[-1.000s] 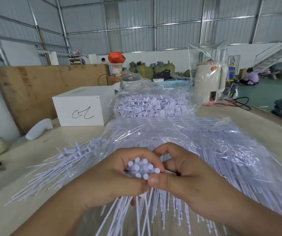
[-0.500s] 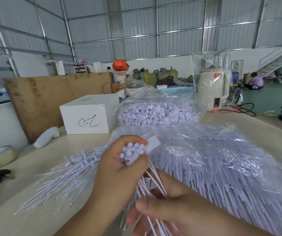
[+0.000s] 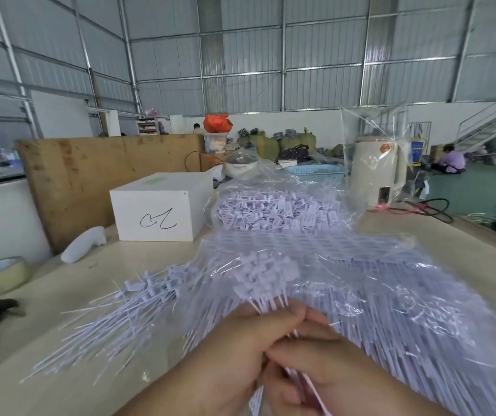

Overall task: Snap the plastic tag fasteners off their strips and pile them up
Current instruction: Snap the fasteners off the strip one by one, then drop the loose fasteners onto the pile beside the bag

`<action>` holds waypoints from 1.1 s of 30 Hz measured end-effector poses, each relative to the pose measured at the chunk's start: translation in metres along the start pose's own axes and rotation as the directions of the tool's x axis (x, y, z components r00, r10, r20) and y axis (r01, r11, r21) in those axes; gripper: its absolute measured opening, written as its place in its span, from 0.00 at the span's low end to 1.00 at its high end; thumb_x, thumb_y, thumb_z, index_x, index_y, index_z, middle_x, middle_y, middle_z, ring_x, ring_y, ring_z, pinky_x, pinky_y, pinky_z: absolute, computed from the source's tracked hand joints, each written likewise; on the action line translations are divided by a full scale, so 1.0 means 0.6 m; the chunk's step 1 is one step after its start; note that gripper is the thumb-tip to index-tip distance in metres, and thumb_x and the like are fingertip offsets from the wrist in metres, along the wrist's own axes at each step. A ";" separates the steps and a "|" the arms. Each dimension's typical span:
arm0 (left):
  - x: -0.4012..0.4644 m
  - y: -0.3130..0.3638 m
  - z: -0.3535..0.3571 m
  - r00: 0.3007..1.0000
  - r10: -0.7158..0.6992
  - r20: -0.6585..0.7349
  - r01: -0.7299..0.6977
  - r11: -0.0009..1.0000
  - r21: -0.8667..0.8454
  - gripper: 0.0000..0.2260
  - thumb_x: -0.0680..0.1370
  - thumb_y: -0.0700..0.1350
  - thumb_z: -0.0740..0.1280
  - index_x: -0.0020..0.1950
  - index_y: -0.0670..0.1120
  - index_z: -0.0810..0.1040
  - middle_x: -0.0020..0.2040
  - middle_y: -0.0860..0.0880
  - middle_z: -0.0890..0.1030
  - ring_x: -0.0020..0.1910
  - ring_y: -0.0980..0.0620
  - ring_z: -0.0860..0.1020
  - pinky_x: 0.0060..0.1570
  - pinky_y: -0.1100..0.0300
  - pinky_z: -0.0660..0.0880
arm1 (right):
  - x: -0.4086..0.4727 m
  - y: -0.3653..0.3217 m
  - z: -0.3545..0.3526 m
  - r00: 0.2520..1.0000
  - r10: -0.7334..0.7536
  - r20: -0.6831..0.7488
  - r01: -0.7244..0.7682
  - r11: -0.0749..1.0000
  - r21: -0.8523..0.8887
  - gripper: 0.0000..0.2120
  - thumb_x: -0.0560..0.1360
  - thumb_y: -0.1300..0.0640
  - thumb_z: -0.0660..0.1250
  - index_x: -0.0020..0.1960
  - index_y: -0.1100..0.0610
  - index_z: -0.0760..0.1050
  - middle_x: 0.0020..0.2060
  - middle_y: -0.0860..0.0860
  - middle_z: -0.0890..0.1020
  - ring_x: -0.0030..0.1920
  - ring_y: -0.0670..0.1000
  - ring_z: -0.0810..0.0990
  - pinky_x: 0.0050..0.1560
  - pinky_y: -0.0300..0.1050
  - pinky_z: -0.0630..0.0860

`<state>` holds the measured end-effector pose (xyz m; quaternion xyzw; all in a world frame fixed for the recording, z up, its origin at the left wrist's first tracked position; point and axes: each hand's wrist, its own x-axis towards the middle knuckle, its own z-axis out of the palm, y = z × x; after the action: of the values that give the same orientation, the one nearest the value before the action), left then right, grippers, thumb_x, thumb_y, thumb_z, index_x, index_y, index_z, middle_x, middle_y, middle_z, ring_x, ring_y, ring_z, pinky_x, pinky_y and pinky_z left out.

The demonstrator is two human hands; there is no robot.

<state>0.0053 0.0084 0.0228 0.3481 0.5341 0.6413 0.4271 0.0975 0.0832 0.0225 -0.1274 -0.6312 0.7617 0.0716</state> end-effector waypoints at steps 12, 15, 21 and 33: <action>0.010 0.086 -0.195 0.811 0.247 -0.530 0.062 0.865 0.498 0.14 0.77 0.49 0.69 0.35 0.48 0.68 0.24 0.52 0.64 0.21 0.55 0.58 0.23 0.64 0.56 | -0.001 0.009 -0.043 0.924 -0.380 -0.045 0.243 0.672 -0.700 0.09 0.74 0.55 0.71 0.38 0.44 0.77 0.35 0.41 0.80 0.35 0.39 0.77 0.41 0.32 0.73; 0.013 0.089 -0.224 0.595 0.502 -0.628 0.139 0.705 0.695 0.14 0.78 0.52 0.66 0.35 0.47 0.71 0.29 0.49 0.72 0.26 0.50 0.67 0.28 0.58 0.61 | 0.008 0.022 -0.051 0.897 -0.440 0.048 0.274 0.467 -0.840 0.03 0.76 0.50 0.67 0.46 0.41 0.75 0.42 0.37 0.77 0.51 0.33 0.73 0.51 0.26 0.68; 0.036 0.043 -0.269 0.658 0.418 -0.626 0.542 0.315 0.779 0.16 0.80 0.56 0.58 0.44 0.44 0.72 0.43 0.43 0.78 0.45 0.41 0.77 0.47 0.52 0.74 | 0.024 0.031 -0.071 0.911 -0.398 0.110 0.209 0.215 -0.954 0.13 0.79 0.47 0.63 0.63 0.46 0.74 0.51 0.25 0.60 0.55 0.18 0.51 0.52 0.14 0.49; 0.057 0.001 -0.242 0.705 0.606 -0.368 0.180 0.349 0.920 0.06 0.79 0.44 0.64 0.49 0.47 0.80 0.51 0.47 0.78 0.53 0.47 0.76 0.52 0.57 0.70 | 0.048 0.029 -0.113 0.921 -0.390 -0.014 0.013 0.066 -0.998 0.25 0.82 0.43 0.53 0.76 0.51 0.59 0.77 0.45 0.53 0.74 0.40 0.44 0.61 0.23 0.33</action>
<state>-0.1392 -0.0166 -0.0043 0.3421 0.8512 0.3652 -0.1582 0.0901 0.1515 -0.0089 -0.1579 -0.9694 0.0955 0.1621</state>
